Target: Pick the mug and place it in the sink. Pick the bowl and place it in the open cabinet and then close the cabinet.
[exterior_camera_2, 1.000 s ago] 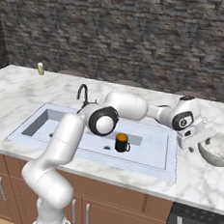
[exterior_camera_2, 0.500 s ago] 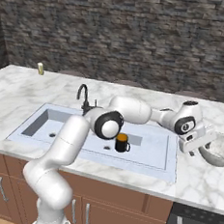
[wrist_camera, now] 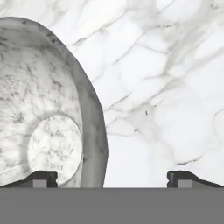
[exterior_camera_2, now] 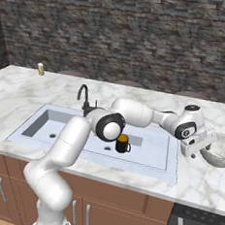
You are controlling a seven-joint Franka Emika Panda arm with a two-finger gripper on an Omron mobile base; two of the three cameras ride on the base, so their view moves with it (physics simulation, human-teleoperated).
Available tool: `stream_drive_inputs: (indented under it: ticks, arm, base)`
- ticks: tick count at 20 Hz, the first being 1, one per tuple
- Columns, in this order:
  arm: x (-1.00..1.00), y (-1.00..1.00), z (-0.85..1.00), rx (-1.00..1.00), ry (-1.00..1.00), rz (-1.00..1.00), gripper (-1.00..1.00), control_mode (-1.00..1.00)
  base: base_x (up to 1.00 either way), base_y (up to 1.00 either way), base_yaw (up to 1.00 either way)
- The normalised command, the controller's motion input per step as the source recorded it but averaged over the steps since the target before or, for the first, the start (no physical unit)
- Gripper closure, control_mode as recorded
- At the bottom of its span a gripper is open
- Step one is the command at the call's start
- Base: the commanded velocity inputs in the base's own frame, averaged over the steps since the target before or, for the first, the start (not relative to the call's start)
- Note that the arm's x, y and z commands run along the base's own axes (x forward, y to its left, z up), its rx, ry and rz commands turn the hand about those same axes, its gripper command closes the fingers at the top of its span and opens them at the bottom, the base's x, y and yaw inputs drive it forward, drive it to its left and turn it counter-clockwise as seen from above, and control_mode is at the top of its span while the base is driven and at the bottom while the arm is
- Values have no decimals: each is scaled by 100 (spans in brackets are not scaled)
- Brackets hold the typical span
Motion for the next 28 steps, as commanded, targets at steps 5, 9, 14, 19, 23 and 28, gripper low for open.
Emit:
stream_drive_inputs:
  ticks: [5, 9, 14, 19, 23, 28]
  arm:
    - [-1, 11, -26, 0, -4, 5, 100, -100]
    - [-37, 9, -9, 0, -16, 2, 100, -100]
    - [-36, 0, 0, 10, -14, 0, 100, -100]
    - [-74, 41, 3, 5, -19, 0, 100, -100]
    - [-46, 98, 72, -5, -32, 0, 100, -100]
    - [-21, 100, 90, -4, -4, 0, 100, -100]
  base:
    - [0, 0, 0]
    - [0, 0, 0]
    - [0, 0, 0]
    - [0, 0, 0]
    - [0, 0, 0]
    - [0, 0, 0]
